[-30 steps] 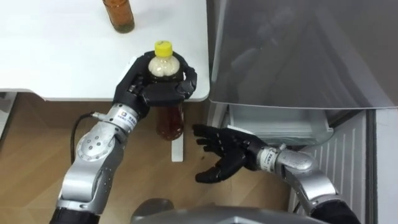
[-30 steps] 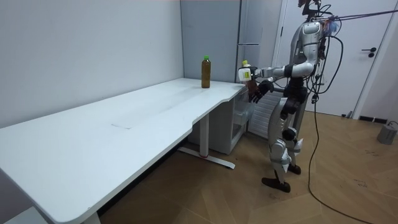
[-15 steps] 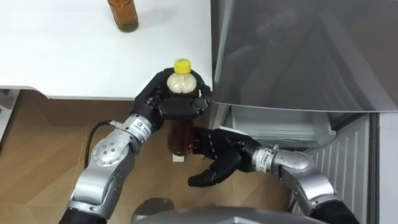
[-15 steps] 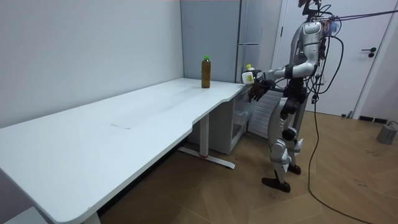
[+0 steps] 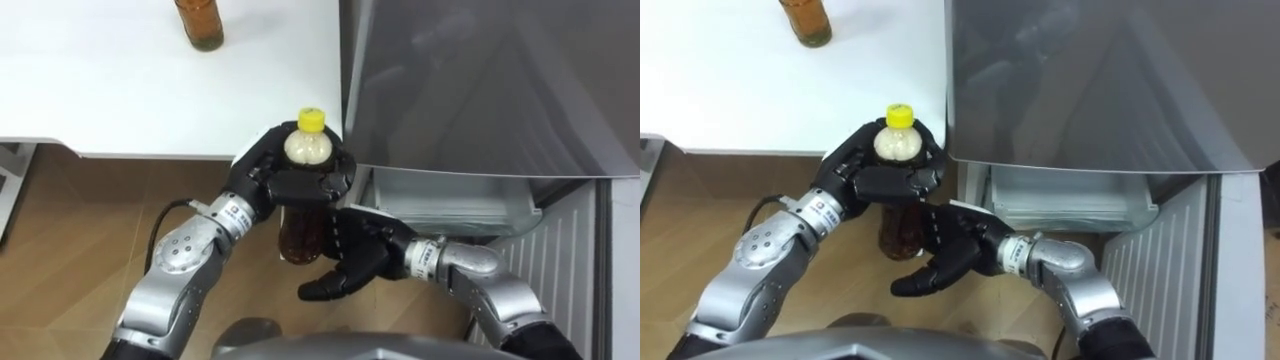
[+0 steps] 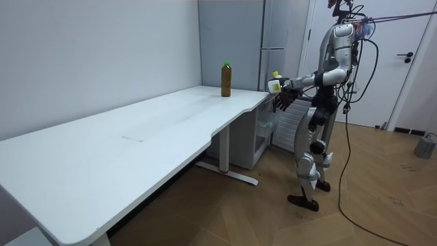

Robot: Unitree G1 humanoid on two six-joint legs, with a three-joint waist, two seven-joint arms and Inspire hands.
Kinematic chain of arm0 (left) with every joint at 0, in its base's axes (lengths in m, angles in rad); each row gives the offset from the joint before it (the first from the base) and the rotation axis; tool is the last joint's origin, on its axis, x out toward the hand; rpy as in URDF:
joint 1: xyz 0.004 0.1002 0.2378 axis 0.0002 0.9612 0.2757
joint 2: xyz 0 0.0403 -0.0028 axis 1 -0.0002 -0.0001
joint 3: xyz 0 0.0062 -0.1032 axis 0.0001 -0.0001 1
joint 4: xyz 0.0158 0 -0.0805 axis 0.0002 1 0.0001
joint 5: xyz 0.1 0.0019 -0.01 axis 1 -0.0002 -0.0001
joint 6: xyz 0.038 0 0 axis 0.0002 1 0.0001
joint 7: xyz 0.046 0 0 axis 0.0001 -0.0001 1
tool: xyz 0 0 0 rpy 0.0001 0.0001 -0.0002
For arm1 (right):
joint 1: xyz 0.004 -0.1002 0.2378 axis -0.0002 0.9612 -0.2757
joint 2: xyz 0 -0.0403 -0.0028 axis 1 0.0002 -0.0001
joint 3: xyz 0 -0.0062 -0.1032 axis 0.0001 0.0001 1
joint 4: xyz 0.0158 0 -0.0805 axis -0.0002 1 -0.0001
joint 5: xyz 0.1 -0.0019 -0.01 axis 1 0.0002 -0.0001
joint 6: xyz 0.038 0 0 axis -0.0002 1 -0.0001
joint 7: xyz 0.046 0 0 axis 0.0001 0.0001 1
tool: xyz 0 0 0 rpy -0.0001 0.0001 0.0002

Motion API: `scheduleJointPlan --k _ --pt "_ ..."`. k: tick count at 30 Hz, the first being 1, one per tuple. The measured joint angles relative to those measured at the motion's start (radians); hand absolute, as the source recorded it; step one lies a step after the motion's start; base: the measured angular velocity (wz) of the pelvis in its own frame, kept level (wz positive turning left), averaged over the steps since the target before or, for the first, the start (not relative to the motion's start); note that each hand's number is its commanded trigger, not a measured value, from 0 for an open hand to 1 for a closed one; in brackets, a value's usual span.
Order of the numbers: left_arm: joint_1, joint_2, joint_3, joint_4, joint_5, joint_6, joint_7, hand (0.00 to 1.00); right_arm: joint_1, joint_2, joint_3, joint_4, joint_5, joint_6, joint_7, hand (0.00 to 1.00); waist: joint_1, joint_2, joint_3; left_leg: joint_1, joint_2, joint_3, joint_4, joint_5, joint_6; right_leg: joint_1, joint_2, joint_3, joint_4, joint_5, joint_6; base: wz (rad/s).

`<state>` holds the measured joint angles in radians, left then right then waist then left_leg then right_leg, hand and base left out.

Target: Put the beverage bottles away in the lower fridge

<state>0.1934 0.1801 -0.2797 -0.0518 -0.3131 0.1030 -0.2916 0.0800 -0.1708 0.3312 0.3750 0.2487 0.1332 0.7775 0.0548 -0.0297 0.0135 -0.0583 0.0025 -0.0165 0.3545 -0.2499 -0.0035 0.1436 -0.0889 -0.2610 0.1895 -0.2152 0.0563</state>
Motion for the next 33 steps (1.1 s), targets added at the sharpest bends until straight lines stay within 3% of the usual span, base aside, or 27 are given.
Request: scheduleJointPlan --k 13,15,25,26,27,28,29,30,33 --pt "0.001 0.005 -0.010 0.000 0.000 0.000 -0.002 1.00 0.003 0.000 0.008 0.000 0.036 0.025 -0.001 0.00 -0.022 -0.002 -0.0009 -0.002 0.000 0.001 0.006 0.000 0.000 0.001 -0.001 -0.001 0.001 0.000 0.000 0.00" --pt "0.001 0.014 -0.017 0.000 0.000 0.000 -0.007 1.00 0.007 0.000 0.008 0.005 0.064 0.044 -0.001 0.00 -0.022 -0.001 -0.0009 -0.001 0.001 0.001 0.007 0.000 0.000 0.003 0.000 -0.001 0.001 0.000 0.000 0.00" --pt "0.002 0.034 -0.039 0.014 0.000 0.000 -0.023 1.00 0.041 -0.001 0.027 0.017 0.133 0.052 -0.021 0.00 -0.019 0.007 -0.0019 -0.014 0.001 0.001 0.007 0.000 0.001 -0.011 0.000 0.002 0.002 0.000 0.000 0.00" --pt "0.001 0.034 -0.038 0.013 0.000 0.000 -0.023 1.00 0.043 -0.001 0.030 0.017 0.145 0.052 -0.024 0.13 -0.019 0.009 -0.0036 -0.017 0.001 0.001 0.006 0.000 0.001 -0.016 0.000 0.004 0.003 0.000 0.000 -0.05" --pt "0.002 0.034 -0.038 0.014 0.000 0.000 -0.023 1.00 0.044 -0.001 0.036 0.017 0.148 0.052 -0.024 0.45 -0.019 0.012 -0.0050 -0.016 0.001 0.003 0.006 0.000 0.001 -0.017 0.000 0.009 0.003 0.000 0.000 -0.05" --pt "0.002 0.034 -0.039 0.014 0.000 0.000 -0.023 1.00 0.044 -0.001 0.038 0.017 0.148 0.052 -0.024 0.71 -0.019 0.013 -0.0057 -0.015 0.001 0.004 0.006 0.000 0.001 -0.017 0.000 0.010 0.003 0.000 0.000 -0.04" --pt "0.003 0.034 -0.038 0.014 0.000 0.000 -0.023 1.00 0.044 -0.001 0.038 0.017 0.150 0.052 -0.025 0.88 -0.019 0.014 -0.0065 -0.012 0.001 0.004 0.006 0.001 0.001 -0.017 -0.001 0.011 0.003 0.000 0.000 0.00" --pt "0.003 0.034 -0.039 0.014 0.000 0.000 -0.023 1.00 0.044 -0.001 0.040 0.017 0.152 0.052 -0.027 1.00 -0.019 0.014 -0.0064 -0.008 0.000 0.004 0.005 0.001 0.001 -0.016 -0.001 0.012 0.003 0.000 0.000 0.00" --pt "0.005 0.034 -0.043 0.013 -0.005 -0.001 -0.023 1.00 0.052 -0.001 0.040 0.017 0.164 0.052 -0.048 1.00 -0.019 0.015 -0.0061 0.001 0.001 0.005 0.000 0.001 0.001 -0.012 -0.001 0.011 0.001 0.000 0.000 0.00"
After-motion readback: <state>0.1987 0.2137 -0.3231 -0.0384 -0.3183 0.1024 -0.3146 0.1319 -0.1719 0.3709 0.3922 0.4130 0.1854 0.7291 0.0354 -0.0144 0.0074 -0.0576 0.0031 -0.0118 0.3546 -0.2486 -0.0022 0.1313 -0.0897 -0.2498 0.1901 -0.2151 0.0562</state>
